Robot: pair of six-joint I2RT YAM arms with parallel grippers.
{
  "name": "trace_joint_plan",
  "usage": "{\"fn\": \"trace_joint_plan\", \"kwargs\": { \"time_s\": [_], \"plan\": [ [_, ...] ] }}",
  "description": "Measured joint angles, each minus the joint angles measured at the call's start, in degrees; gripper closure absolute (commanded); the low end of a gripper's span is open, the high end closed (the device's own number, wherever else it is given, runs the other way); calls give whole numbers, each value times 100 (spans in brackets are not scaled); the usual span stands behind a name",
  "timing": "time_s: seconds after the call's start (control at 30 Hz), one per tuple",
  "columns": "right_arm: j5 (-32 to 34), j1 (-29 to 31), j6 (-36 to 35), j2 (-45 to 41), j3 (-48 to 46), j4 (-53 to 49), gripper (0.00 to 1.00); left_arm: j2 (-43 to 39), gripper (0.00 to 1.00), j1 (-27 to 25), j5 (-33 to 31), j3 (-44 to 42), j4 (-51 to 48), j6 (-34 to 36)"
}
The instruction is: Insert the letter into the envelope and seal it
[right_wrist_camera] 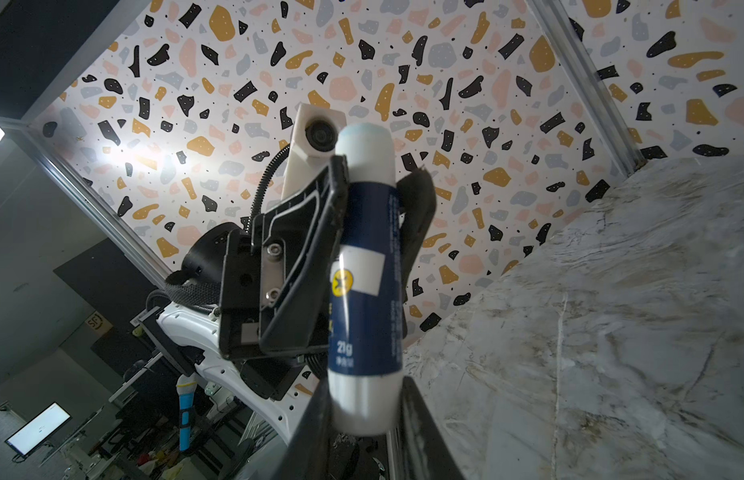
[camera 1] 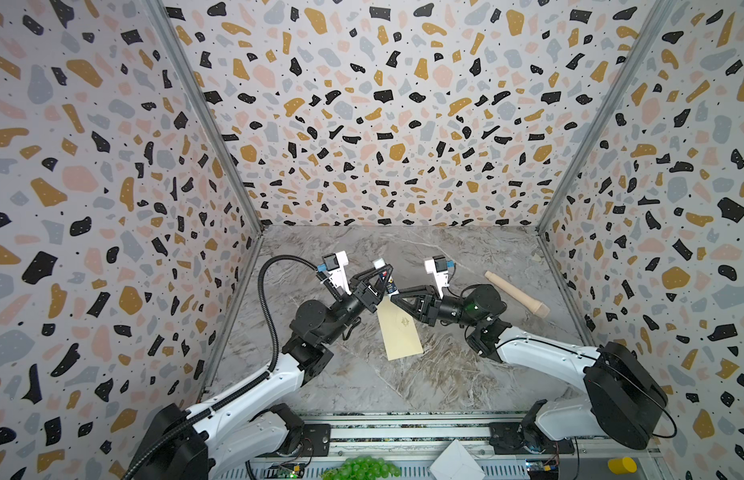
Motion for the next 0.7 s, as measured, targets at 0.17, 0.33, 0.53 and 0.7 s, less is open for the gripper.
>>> {"fn": "trace_joint_plan", "kwargs": {
  "time_s": [0.17,0.33,0.53,0.7],
  "plan": [
    [881,269,-909,-518,94,-1333,87,50,100,-2,-55,0,-85,76],
    [2852,1064,-2374,-817,734,-3075,88,81,100,28,-258,66,-96,229],
    [5676,2133,-4000,-586,1421,-4087,89,238,100,44,-404,157,-37,365],
    [8074,2876,-5720,192,1759,-3674,87,313,100,81,-566,160,-85,492]
  ]
}}
